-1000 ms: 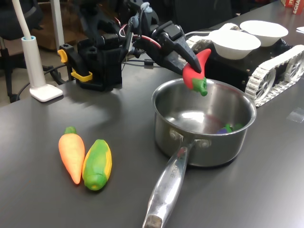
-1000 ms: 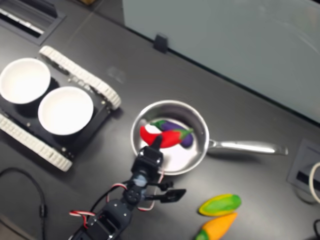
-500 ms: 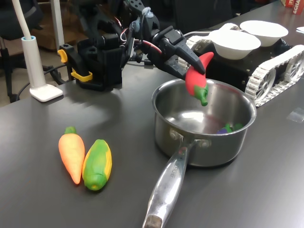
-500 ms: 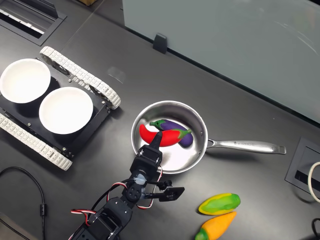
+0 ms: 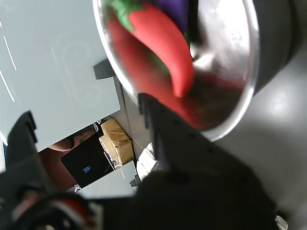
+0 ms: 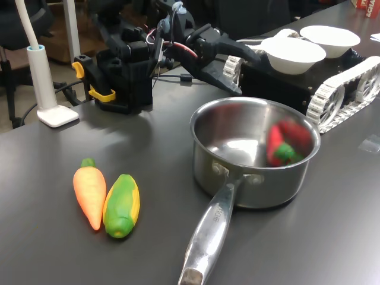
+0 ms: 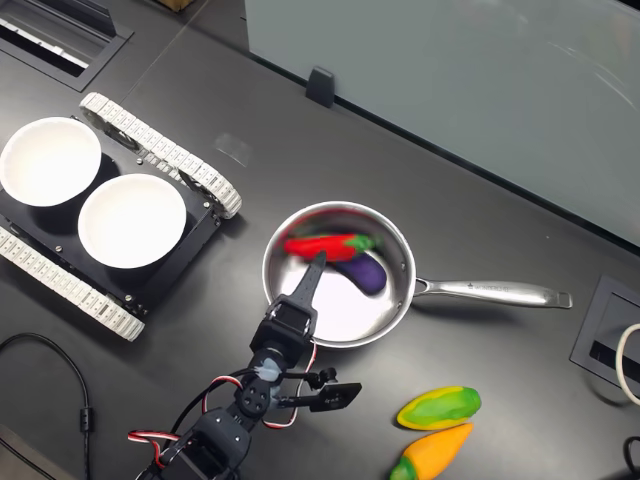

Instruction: Pick up the chilli and place them in the pan

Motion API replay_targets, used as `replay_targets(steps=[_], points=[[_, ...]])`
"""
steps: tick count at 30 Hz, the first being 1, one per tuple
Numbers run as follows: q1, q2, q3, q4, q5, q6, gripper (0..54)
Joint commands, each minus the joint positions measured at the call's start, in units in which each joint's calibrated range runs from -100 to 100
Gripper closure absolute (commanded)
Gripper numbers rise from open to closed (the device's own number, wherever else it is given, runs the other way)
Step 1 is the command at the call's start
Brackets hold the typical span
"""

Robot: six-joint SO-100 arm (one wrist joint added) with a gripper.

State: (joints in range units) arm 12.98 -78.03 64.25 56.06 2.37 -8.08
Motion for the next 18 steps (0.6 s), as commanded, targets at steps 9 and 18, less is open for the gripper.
replay_targets(steps=[9,18], points=[[2.73,-6.79,-8.60,4.71,-1.47,0.85,10.2],[3.19,-11.00,-14.87,12.05,-2.30,0.85,10.6]])
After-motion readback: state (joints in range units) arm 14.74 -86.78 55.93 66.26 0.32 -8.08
